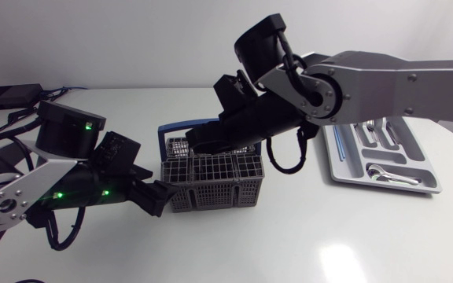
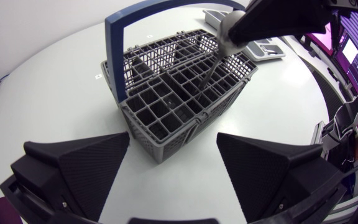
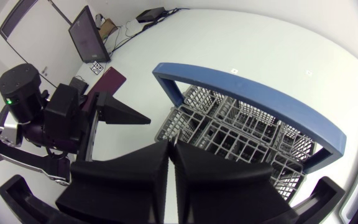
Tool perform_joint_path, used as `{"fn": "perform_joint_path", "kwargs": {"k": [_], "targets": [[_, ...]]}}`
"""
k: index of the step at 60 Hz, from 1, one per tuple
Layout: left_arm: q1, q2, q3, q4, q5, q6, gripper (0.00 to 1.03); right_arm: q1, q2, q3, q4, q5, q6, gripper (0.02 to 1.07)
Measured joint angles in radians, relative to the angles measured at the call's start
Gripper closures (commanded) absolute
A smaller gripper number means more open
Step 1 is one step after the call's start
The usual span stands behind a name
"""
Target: Unload the cutlery basket into the drawer organizer.
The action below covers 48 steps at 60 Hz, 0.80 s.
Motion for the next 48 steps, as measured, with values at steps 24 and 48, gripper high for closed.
{"fn": "perform_joint_path", "kwargs": {"k": [24, 48], "targets": [[0.0, 0.036, 0.0, 0.018, -0.001, 0.0, 0.05, -0.013, -0.107, 0.0, -0.027, -0.029, -0.015, 1.01], [0.007, 0.018, 0.0, -0.014, -0.019, 0.0, 0.05, -0.113, -0.307, -0.006, -0.226, -0.026, -0.13, 1.01]]}}
